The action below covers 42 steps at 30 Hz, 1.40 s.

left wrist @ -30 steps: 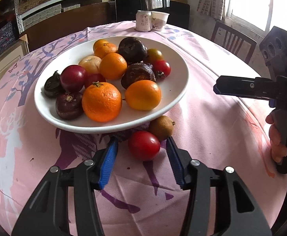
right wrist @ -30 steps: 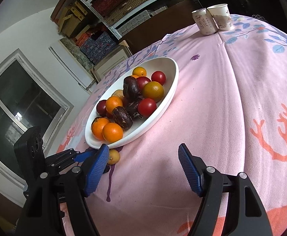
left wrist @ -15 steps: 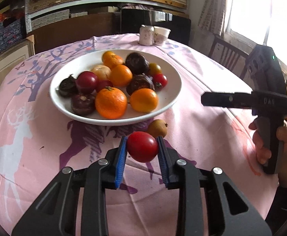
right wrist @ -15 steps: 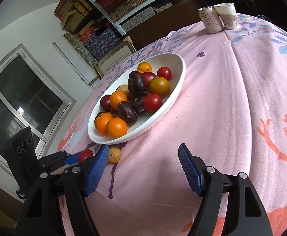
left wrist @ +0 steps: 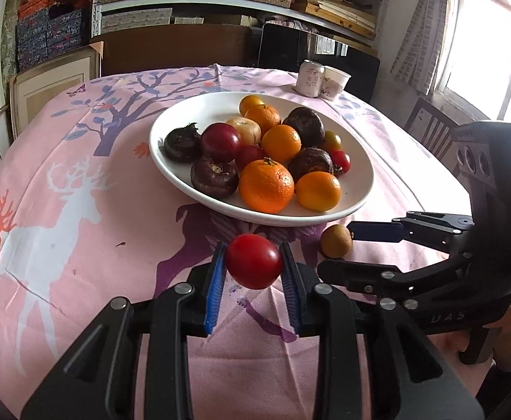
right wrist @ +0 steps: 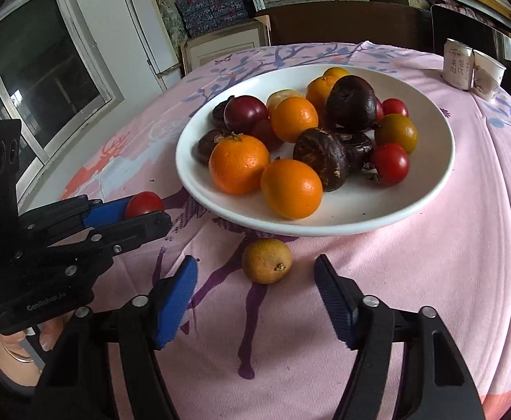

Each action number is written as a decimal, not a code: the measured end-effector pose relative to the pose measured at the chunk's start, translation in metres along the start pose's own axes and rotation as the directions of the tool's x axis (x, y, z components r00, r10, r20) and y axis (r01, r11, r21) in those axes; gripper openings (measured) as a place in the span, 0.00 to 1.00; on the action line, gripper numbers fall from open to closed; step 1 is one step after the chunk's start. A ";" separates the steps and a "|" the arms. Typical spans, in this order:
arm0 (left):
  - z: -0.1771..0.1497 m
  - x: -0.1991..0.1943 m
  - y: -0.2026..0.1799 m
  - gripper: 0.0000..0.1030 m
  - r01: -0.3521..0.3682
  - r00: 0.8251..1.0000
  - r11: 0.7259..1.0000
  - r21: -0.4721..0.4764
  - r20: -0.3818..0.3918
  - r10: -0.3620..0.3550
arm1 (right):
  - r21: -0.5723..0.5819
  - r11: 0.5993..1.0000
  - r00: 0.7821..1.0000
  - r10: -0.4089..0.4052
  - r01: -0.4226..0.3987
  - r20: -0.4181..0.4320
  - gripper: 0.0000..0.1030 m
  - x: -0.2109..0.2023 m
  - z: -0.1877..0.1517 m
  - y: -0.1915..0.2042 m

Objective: Organize fruits
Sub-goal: 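Grasp a red tomato with the left gripper while the right gripper grasps the pale yellow potato-like fruit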

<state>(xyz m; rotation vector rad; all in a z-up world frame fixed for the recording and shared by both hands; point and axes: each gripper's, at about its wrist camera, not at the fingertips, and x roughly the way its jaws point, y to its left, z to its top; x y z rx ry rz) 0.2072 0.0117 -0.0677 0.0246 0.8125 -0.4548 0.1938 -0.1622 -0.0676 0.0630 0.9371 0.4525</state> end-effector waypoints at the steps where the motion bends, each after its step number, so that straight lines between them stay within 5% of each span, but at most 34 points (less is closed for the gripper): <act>1: 0.000 0.001 0.001 0.29 0.002 1.000 1.000 -0.005 -0.003 -0.002 | -0.009 1.000 1.000 -0.017 0.017 0.000 0.46 0.000 0.000 0.002; 3: 0.000 0.002 0.001 0.29 0.003 1.000 1.000 -0.007 -0.010 -0.004 | -0.005 1.000 1.000 -0.017 0.017 -0.006 0.28 0.001 0.000 0.000; 25: -0.001 0.006 0.004 0.29 0.004 1.000 1.000 -0.023 -0.024 -0.004 | 0.165 0.983 0.993 0.067 -0.084 0.102 0.28 -0.053 -0.033 -0.054; 33: 0.000 -0.009 0.005 0.29 0.021 0.999 0.998 -0.054 0.033 -0.019 | 0.176 0.980 0.989 0.073 -0.095 0.127 0.28 -0.065 -0.038 -0.061; 42: 0.048 -0.016 0.000 0.29 0.012 0.998 0.999 -0.030 0.061 -0.010 | 0.145 0.981 0.975 0.102 -0.132 0.197 0.28 -0.085 0.018 -0.067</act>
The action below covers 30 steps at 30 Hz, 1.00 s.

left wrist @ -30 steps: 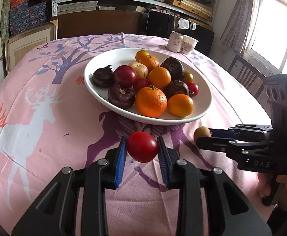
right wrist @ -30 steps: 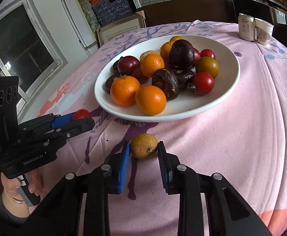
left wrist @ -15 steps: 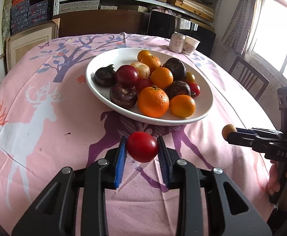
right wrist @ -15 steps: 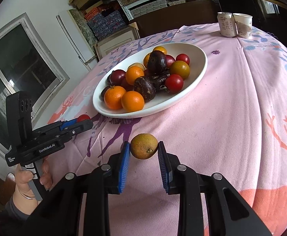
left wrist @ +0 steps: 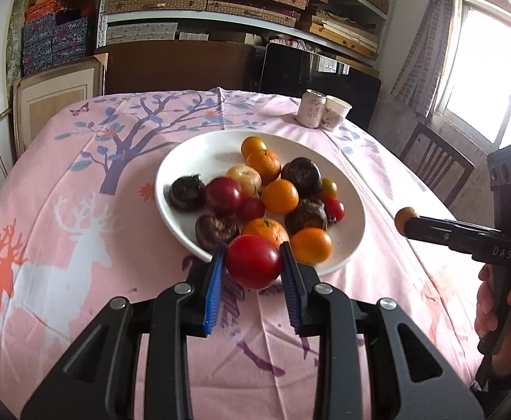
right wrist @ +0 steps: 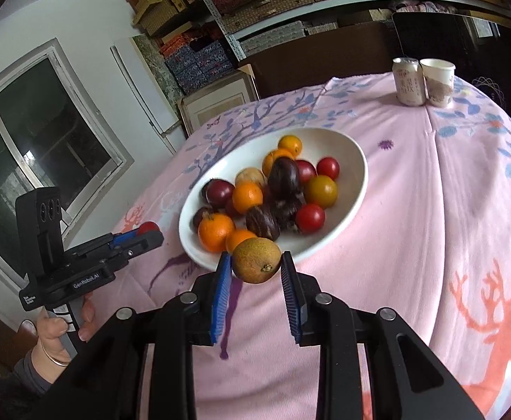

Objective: Organize fruits
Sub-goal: 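Grasp a red tomato with the left gripper while the right gripper grasps the pale yellow potato-like fruit, then lower both held fruits onto the white plate and open both grippers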

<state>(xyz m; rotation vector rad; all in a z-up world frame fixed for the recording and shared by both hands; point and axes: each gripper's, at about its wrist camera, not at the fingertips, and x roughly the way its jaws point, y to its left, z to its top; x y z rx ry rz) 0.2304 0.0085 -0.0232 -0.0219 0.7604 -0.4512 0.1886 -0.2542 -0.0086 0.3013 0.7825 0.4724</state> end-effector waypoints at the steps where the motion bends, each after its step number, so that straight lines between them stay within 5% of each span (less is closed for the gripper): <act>1: 0.012 0.005 0.000 0.29 0.003 1.000 1.000 -0.002 0.000 -0.003 | -0.005 1.000 1.000 0.008 -0.008 0.007 0.28 0.003 0.011 0.003; 9: 0.068 0.067 0.006 0.29 -0.054 0.997 0.998 -0.019 -0.054 0.053 | -0.013 1.000 1.000 -0.019 0.019 -0.020 0.29 0.073 0.080 0.014; 13: 0.066 0.079 0.014 0.84 -0.119 0.991 0.991 -0.055 -0.063 0.115 | -0.004 0.999 0.999 -0.036 0.036 -0.007 0.41 0.086 0.087 0.012; 14: 0.063 0.077 0.015 0.90 -0.127 0.991 0.990 -0.061 -0.055 0.123 | -0.016 0.999 0.999 -0.038 0.038 0.008 0.44 0.083 0.085 0.014; 22: 0.019 0.043 0.007 0.95 -0.155 0.980 0.986 -0.060 -0.134 0.145 | -0.014 0.999 0.998 -0.052 0.053 0.046 0.97 0.027 0.028 0.019; 26: -0.018 0.008 -0.009 0.95 -0.174 0.976 0.984 -0.030 -0.135 0.169 | -0.046 0.997 0.998 -0.064 0.065 0.015 0.97 -0.003 -0.022 0.027; 30: -0.054 -0.033 -0.019 0.95 -0.133 0.986 0.986 -0.097 -0.111 0.122 | -0.061 0.991 0.993 -0.120 0.120 0.002 0.97 -0.028 -0.071 0.032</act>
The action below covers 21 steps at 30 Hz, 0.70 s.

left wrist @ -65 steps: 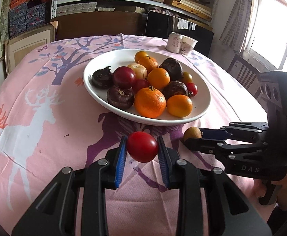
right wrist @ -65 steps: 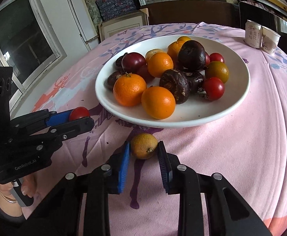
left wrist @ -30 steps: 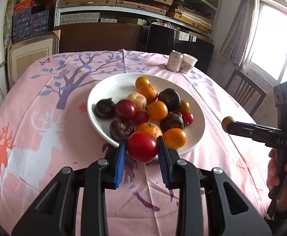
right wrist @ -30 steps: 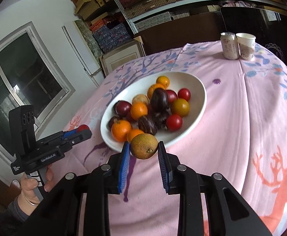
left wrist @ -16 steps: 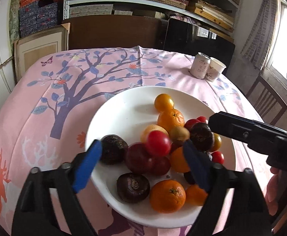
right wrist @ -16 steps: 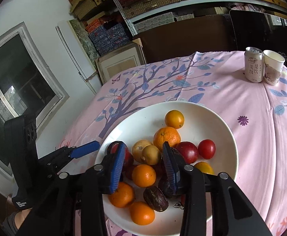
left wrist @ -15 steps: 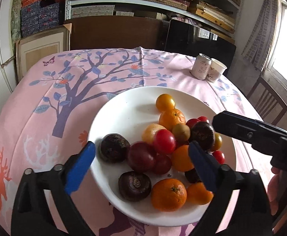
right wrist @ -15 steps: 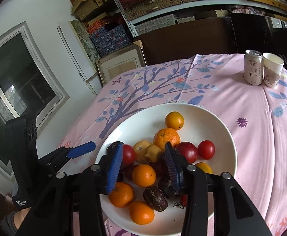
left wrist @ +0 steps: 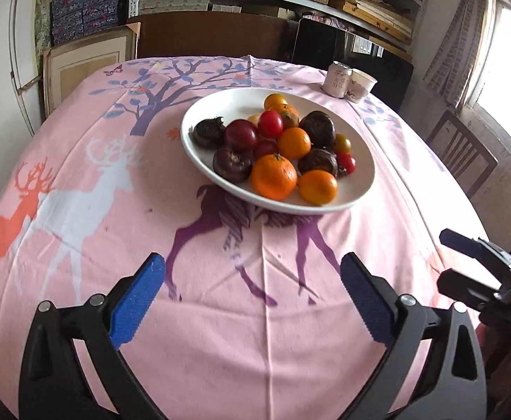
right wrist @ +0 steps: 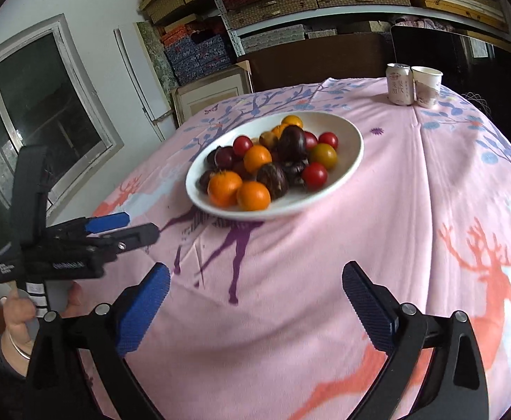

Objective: Organize fruits

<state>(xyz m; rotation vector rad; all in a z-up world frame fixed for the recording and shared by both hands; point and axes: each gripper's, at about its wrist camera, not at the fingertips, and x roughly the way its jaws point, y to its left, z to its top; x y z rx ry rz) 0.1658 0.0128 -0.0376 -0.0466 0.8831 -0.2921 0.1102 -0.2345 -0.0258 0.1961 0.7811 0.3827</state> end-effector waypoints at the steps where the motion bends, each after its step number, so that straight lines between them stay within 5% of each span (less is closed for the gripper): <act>1: -0.011 -0.013 -0.001 0.95 -0.012 1.000 1.000 -0.016 0.026 0.012 | 0.012 1.000 1.000 -0.001 0.001 -0.003 0.97 -0.006 -0.009 0.000; 6: -0.055 -0.070 -0.022 0.95 -0.167 0.976 0.986 0.010 0.145 0.164 | 0.069 0.997 0.999 -0.034 0.034 0.008 0.97 -0.033 -0.036 -0.004; 11: -0.079 -0.110 -0.036 0.95 -0.122 0.980 0.992 0.026 0.159 0.116 | 0.082 0.996 0.997 -0.047 0.042 0.054 0.97 -0.070 -0.047 0.007; 16: -0.092 -0.149 -0.048 0.95 -0.204 0.957 0.979 0.027 0.218 0.193 | 0.047 0.997 0.992 -0.065 0.061 0.109 0.97 -0.107 -0.053 0.021; 21: -0.098 -0.180 -0.050 0.95 -0.140 0.963 0.990 -0.004 0.231 0.138 | 0.046 0.997 0.983 -0.075 0.068 0.167 0.97 -0.141 -0.057 0.025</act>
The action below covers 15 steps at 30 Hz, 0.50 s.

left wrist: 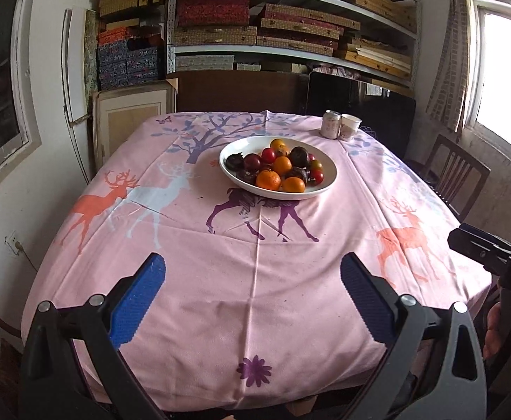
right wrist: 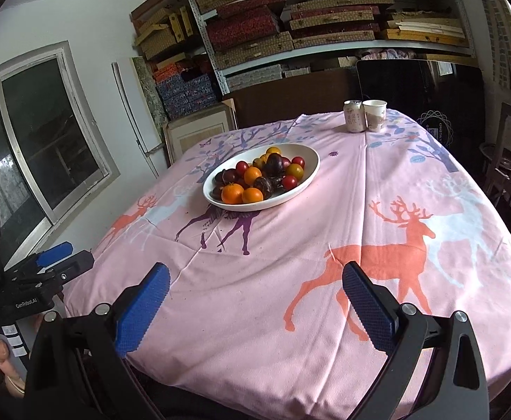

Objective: Organize fruits

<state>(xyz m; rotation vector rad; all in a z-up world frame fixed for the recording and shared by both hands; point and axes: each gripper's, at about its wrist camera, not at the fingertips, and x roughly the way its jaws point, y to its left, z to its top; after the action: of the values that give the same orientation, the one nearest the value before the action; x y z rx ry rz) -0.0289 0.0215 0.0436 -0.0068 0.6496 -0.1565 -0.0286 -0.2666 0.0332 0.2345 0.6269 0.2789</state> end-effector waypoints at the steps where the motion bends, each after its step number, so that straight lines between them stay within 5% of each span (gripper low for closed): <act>1: 0.000 -0.005 0.000 0.95 -0.010 1.000 1.000 -0.005 0.008 0.010 | 0.005 1.000 1.000 0.004 -0.004 0.008 0.97 -0.005 0.000 -0.001; 12: -0.001 -0.030 -0.010 0.95 -0.106 0.991 0.994 0.038 0.083 0.103 | -0.003 1.000 0.999 0.015 -0.015 0.034 0.97 -0.026 -0.008 0.006; 15: -0.001 -0.032 -0.012 0.95 -0.080 0.994 0.996 0.039 0.082 0.077 | -0.001 1.000 0.999 0.014 -0.014 0.031 0.97 -0.025 -0.009 0.004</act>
<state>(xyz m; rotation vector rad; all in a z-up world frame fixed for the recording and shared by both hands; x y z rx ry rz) -0.0558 0.0145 0.0627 0.0531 0.5654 -0.0939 -0.0541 -0.2694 0.0411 0.2426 0.5952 0.2886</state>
